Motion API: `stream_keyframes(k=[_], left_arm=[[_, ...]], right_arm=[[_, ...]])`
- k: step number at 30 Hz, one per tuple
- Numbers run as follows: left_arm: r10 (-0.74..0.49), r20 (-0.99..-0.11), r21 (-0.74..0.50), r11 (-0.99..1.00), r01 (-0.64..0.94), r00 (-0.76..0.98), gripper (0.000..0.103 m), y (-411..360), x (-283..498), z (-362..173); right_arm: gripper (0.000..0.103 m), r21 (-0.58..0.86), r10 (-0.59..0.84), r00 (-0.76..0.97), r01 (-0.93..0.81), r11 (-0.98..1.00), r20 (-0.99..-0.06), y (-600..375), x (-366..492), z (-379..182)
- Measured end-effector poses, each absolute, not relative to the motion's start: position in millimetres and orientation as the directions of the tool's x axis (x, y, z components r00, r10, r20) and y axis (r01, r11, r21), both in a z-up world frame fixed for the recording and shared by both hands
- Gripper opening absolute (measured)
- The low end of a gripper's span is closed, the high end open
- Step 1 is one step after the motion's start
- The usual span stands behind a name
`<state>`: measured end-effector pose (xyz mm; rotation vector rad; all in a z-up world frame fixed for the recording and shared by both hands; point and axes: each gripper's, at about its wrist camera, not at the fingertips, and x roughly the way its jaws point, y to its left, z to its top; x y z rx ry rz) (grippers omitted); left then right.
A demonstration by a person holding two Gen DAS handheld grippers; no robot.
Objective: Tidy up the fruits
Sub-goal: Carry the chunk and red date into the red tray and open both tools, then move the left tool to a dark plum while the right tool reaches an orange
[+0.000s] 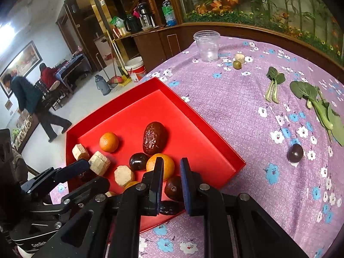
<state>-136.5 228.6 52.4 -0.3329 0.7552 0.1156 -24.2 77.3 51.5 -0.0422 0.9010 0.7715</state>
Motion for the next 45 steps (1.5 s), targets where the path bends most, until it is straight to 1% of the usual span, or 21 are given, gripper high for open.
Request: stream_keyframes(k=[4, 7, 12, 19, 22, 24, 28, 30, 36, 41, 45], left_arm=[[0.004, -0.684, -0.232, 0.947, -0.223, 0.729, 0.07, 223, -140, 57], [0.029, -0.68, -0.205, 0.952, -0.228, 0.732, 0.071, 218, -142, 61], [0.085, -0.675, -0.136, 0.962, -0.237, 0.732, 0.071, 208, -145, 67], [0.118, -0.67, -0.086, 0.968, -0.235, 0.733, 0.071, 195, -152, 75], [0.128, -0.668, -0.068, 0.971, -0.231, 0.733, 0.071, 189, -155, 79], [0.135, -0.666, -0.054, 0.972, -0.228, 0.734, 0.071, 184, -157, 81], [0.142, -0.664, -0.032, 0.975, -0.218, 0.735, 0.071, 173, -160, 86], [0.131, -0.664, -0.033, 0.978, -0.205, 0.736, 0.072, 168, -162, 88], [0.054, -0.673, -0.108, 0.98, -0.17, 0.738, 0.072, 166, -162, 94], [0.02, -0.68, -0.13, 0.981, -0.147, 0.732, 0.073, 155, -153, 93], [-0.044, -0.692, -0.148, 0.985, -0.082, 0.721, 0.073, 133, -137, 90]], right_arm=[[0.02, 0.287, 0.595, 0.378, -0.616, 0.733, -0.71, 72, -28, 54], [0.026, 0.285, 0.594, 0.388, -0.612, 0.738, -0.705, 68, -32, 56], [0.04, 0.294, 0.599, 0.403, -0.6, 0.744, -0.692, 56, -37, 59], [0.041, 0.304, 0.604, 0.422, -0.586, 0.751, -0.677, 39, -44, 64], [0.043, 0.311, 0.607, 0.431, -0.579, 0.753, -0.668, 30, -47, 65], [0.047, 0.317, 0.609, 0.44, -0.572, 0.757, -0.66, 21, -50, 66], [0.048, 0.326, 0.608, 0.453, -0.557, 0.764, -0.652, 5, -52, 65], [0.048, 0.328, 0.602, 0.466, -0.542, 0.773, -0.649, -9, -53, 63], [0.048, 0.311, 0.535, 0.525, -0.456, 0.833, -0.662, -72, -49, 55], [0.049, 0.309, 0.442, 0.58, -0.318, 0.896, -0.685, -148, -35, 43], [0.049, 0.313, 0.373, 0.611, -0.209, 0.927, -0.698, -208, -22, 35]])
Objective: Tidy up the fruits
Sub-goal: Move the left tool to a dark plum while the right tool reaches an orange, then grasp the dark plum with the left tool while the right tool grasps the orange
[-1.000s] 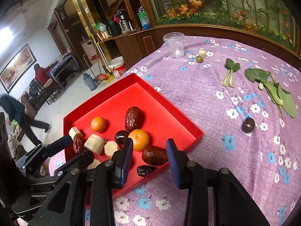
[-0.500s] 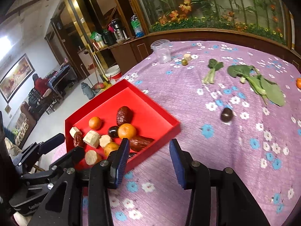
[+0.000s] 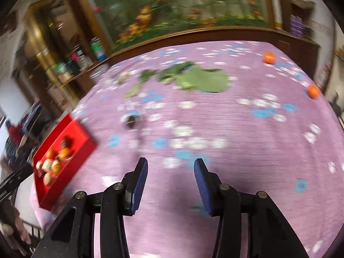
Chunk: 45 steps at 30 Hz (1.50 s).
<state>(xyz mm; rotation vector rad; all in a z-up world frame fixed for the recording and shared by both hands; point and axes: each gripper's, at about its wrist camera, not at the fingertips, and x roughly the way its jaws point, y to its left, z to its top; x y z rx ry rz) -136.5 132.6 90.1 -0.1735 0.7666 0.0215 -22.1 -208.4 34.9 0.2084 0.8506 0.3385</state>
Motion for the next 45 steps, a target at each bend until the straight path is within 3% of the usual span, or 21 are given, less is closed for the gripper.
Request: stream_keyframes(k=[9, 14, 26, 30, 31, 34, 36, 43, 44, 45], left_arm=[[-0.173, -0.716, -0.198, 0.979, 0.042, 0.676, 0.073, 83, -69, 87], [-0.223, -0.715, -0.215, 0.972, 0.095, 0.662, 0.073, 55, -30, 83], [-0.201, -0.73, -0.156, 0.98, 0.127, 0.653, 0.073, 32, 24, 55], [-0.193, -0.756, -0.157, 0.981, 0.113, 0.625, 0.072, 32, 47, 42], [-0.191, -0.762, -0.155, 0.982, 0.112, 0.619, 0.071, 31, 51, 39], [-0.187, -0.784, -0.134, 0.982, 0.132, 0.592, 0.053, 23, 60, 27], [-0.181, -0.8, -0.123, 0.983, 0.14, 0.572, 0.044, 19, 65, 19], [-0.186, -0.803, -0.15, 0.983, 0.11, 0.566, 0.04, 23, 71, 9], [-0.183, -0.804, -0.147, 0.983, 0.109, 0.566, 0.026, 24, 72, 9], [-0.183, -0.805, -0.145, 0.983, 0.112, 0.564, 0.023, 24, 71, 9]], right_arm=[[0.048, 0.195, 0.163, 0.694, -0.033, 0.98, -0.702, -317, 21, 43], [0.048, 0.214, 0.094, 0.708, 0.083, 0.973, -0.7, -381, 65, 46], [0.048, 0.232, 0.035, 0.631, 0.233, 0.944, -0.775, -439, 156, 5], [0.048, 0.178, -0.003, 0.627, 0.226, 0.958, -0.779, -430, 170, 0], [0.048, 0.168, -0.01, 0.624, 0.226, 0.959, -0.781, -427, 171, -1], [0.048, 0.131, -0.031, 0.607, 0.221, 0.966, -0.794, -421, 176, -8], [0.039, 0.083, -0.069, 0.601, 0.222, 0.972, -0.796, -417, 177, -11], [0.035, 0.082, -0.068, 0.609, 0.215, 0.973, -0.79, -418, 171, -12], [0.035, 0.083, -0.067, 0.61, 0.214, 0.973, -0.79, -417, 169, -12], [0.035, 0.084, -0.066, 0.612, 0.213, 0.973, -0.788, -416, 166, -11]])
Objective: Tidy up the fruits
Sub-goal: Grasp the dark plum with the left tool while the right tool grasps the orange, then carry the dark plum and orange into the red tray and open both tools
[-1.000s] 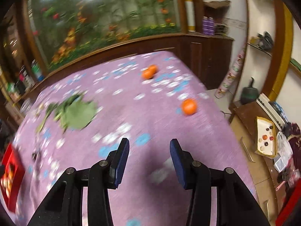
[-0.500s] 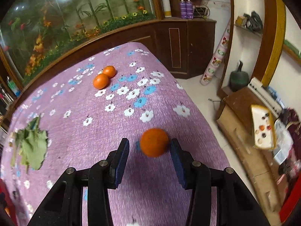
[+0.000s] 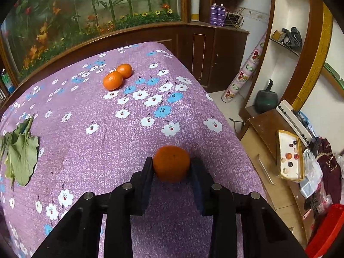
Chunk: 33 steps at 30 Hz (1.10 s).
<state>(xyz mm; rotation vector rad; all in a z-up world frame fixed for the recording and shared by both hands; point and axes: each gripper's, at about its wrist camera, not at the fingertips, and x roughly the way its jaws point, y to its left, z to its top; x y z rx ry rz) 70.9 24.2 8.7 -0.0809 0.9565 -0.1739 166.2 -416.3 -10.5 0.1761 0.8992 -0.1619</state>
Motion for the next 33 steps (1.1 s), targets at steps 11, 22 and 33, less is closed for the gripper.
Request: stream_keyframes(k=[11, 22, 33], left_arm=[[-0.223, -0.768, -0.208, 0.973, 0.095, 0.6, 0.022, 39, 42, 26], [-0.26, -0.753, -0.281, 0.958, 0.062, 0.605, 0.022, 66, -10, 28], [-0.227, -0.67, -0.378, 0.924, -0.062, 0.707, 0.022, 147, -77, 59]], right_arm=[[0.035, 0.131, 0.008, 0.636, 0.147, 0.981, -0.771, -390, 123, 8], [0.035, 0.181, 0.13, 0.641, 0.016, 0.983, -0.757, -328, 75, 20], [0.035, 0.251, 0.347, 0.637, -0.24, 0.938, -0.688, -212, 34, 67]])
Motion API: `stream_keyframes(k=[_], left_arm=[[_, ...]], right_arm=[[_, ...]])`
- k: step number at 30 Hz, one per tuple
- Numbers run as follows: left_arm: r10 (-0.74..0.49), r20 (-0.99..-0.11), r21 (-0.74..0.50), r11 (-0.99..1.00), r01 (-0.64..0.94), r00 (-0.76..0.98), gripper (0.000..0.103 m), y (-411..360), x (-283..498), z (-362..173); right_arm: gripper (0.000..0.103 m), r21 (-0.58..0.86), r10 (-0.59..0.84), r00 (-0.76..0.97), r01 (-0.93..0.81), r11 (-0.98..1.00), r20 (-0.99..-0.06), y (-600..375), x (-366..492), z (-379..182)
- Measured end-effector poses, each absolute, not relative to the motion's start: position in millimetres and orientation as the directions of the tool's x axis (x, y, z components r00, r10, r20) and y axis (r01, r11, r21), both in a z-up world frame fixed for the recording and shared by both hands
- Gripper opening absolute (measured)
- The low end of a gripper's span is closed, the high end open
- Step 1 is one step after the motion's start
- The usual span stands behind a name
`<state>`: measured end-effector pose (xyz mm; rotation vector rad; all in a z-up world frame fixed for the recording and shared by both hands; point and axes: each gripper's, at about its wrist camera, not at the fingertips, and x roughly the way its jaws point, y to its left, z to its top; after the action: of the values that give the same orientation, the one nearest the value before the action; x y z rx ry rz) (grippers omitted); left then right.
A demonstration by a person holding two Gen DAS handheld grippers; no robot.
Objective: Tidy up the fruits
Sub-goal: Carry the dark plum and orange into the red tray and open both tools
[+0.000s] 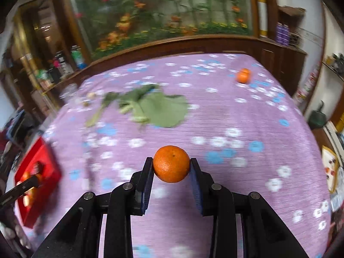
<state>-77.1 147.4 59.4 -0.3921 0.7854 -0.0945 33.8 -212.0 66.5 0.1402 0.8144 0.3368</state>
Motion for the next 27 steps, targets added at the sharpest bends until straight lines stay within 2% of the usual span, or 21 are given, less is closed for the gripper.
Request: stream_keyframes(k=[6, 11, 27], left_arm=[[-0.142, -0.66, -0.369, 0.916, -0.154, 0.738, 0.022, 191, -105, 62], [-0.018, -0.66, -0.28, 0.933, -0.224, 0.751, 0.022, 207, -121, 67], [0.173, -0.659, -0.1, 0.944, -0.313, 0.732, 0.022, 241, -109, 70]], right_arm=[[0.036, 0.273, 0.454, 0.588, -0.373, 0.887, -0.67, -138, 19, 79], [0.036, 0.294, 0.522, 0.534, -0.455, 0.841, -0.665, -84, 5, 77], [0.036, 0.303, 0.615, 0.371, -0.624, 0.72, -0.696, 40, -27, 69]])
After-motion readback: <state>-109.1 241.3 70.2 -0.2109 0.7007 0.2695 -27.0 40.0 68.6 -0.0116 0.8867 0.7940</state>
